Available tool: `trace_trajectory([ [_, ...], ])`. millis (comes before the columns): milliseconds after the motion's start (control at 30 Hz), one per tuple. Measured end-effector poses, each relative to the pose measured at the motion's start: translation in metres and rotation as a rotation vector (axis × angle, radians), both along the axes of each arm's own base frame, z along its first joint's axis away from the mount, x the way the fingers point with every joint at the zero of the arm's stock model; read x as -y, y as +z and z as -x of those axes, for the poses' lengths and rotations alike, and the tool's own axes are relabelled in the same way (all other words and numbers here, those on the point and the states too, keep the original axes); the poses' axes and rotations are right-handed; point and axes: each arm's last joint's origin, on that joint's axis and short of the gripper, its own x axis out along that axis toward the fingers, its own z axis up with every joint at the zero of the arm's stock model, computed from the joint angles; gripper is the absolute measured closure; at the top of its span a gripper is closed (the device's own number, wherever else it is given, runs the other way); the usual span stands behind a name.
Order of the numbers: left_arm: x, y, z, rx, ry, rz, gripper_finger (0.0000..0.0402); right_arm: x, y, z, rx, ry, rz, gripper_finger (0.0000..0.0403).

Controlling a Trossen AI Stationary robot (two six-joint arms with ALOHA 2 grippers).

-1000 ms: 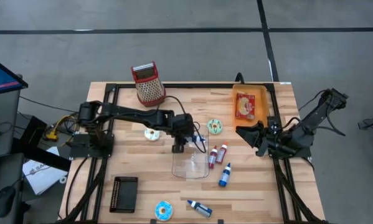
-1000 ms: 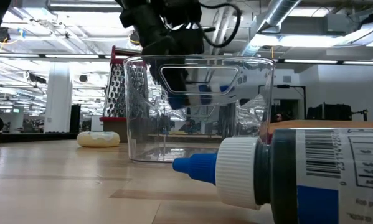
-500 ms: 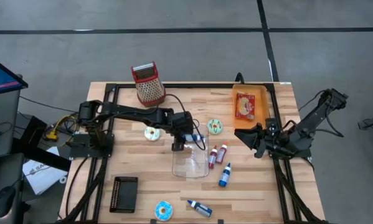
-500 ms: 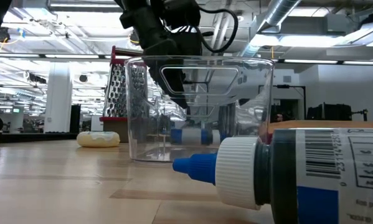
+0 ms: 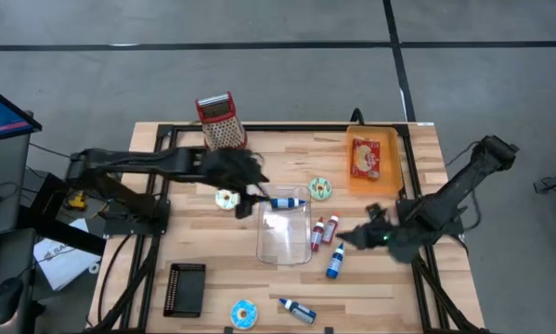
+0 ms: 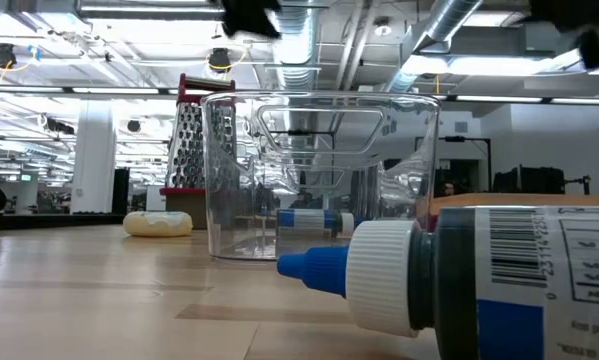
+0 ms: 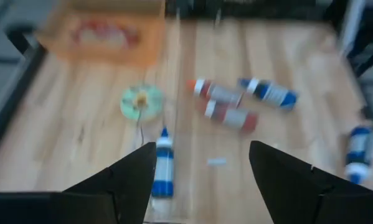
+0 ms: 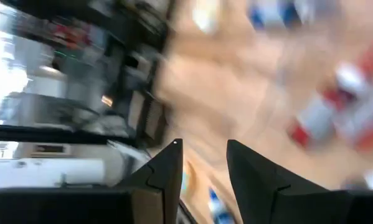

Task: Pick & Place Food Item
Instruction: Put the top blue food coloring bottle into the transparent bin

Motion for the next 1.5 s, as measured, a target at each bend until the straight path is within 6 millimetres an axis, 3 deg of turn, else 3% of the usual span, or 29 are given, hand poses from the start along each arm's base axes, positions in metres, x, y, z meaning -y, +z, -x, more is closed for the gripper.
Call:
trace_trajectory([
  [133, 0.011, 0.034, 0.037, 0.123, 0.038, 0.004, 0.0147, -0.025, -0.013, -0.020, -0.211, 0.007, -0.120, 0.0285],
  [267, 0.023, 0.052, 0.065, 0.190, 0.053, 0.006, 0.0147, -0.045, -0.009, -0.033, -0.511, -0.047, -0.117, 0.0285],
  [400, 0.035, 0.060, 0.079, 0.232, 0.037, 0.001, 0.0148, -0.062, -0.001, -0.045, -0.645, -0.153, -0.091, 0.0278],
  [533, 0.045, 0.060, 0.081, 0.233, 0.004, -0.002, 0.0146, -0.076, -0.005, -0.064, -0.669, -0.203, -0.121, 0.0244],
  [800, 0.053, 0.061, 0.084, 0.238, -0.042, -0.015, 0.0158, -0.066, -0.040, -0.095, -0.798, -0.307, -0.129, 0.0165],
  [1100, 0.055, 0.064, 0.088, 0.256, -0.059, -0.011, 0.0163, -0.059, -0.063, -0.086, -0.901, -0.338, -0.092, 0.0169],
  [1500, 0.055, 0.066, 0.087, 0.277, -0.057, -0.003, 0.0164, -0.050, -0.101, -0.080, -0.870, -0.331, -0.131, 0.0169],
])
